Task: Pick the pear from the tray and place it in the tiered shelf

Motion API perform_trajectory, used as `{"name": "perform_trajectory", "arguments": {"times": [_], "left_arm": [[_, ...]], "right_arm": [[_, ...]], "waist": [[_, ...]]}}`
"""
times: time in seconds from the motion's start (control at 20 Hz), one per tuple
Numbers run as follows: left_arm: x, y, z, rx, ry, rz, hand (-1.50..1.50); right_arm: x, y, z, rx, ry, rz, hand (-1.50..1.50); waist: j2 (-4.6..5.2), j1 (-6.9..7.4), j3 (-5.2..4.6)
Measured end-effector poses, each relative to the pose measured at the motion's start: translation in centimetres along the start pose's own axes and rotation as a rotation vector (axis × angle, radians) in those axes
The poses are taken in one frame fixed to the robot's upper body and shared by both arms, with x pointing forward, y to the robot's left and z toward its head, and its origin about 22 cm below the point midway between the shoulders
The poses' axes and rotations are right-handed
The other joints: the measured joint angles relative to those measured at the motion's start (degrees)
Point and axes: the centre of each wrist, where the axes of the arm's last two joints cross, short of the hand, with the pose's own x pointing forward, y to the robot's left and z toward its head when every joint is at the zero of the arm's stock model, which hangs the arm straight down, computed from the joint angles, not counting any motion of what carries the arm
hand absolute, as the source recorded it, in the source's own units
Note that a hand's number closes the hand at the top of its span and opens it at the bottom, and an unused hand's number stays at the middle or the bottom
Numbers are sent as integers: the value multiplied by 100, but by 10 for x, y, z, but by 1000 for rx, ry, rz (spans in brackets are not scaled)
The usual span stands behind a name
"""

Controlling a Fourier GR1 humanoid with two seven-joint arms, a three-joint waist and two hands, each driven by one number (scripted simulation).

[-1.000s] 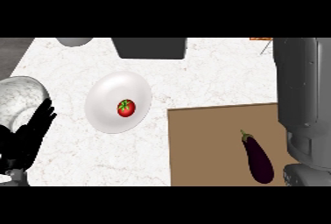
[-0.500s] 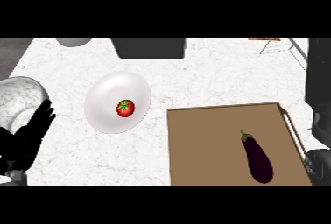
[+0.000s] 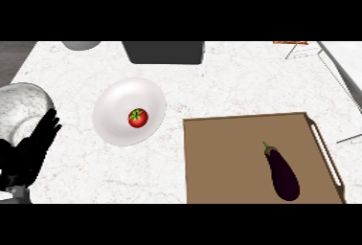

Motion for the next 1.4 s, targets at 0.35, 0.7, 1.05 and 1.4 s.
{"name": "perform_trajectory", "arguments": {"times": [0.35, 0.7, 1.05, 1.4], "left_arm": [[-3, 2, 2, 0, 0, 11, 0], [5, -5, -2, 0, 2, 11, 0], [4, 4, -1, 3, 3, 8, 0], [1, -1, -3, 6, 4, 7, 0]], "right_arm": [[-20, 19, -38, -5, 52, 90, 150], [-50, 43, -68, 3, 110, 51, 150], [-84, 68, -93, -9, 199, 21, -150], [-104, 90, -101, 8, 217, 76, -150]], "waist": [[5, 7, 4], [9, 3, 6], [19, 19, 7], [8, 4, 6]]}}
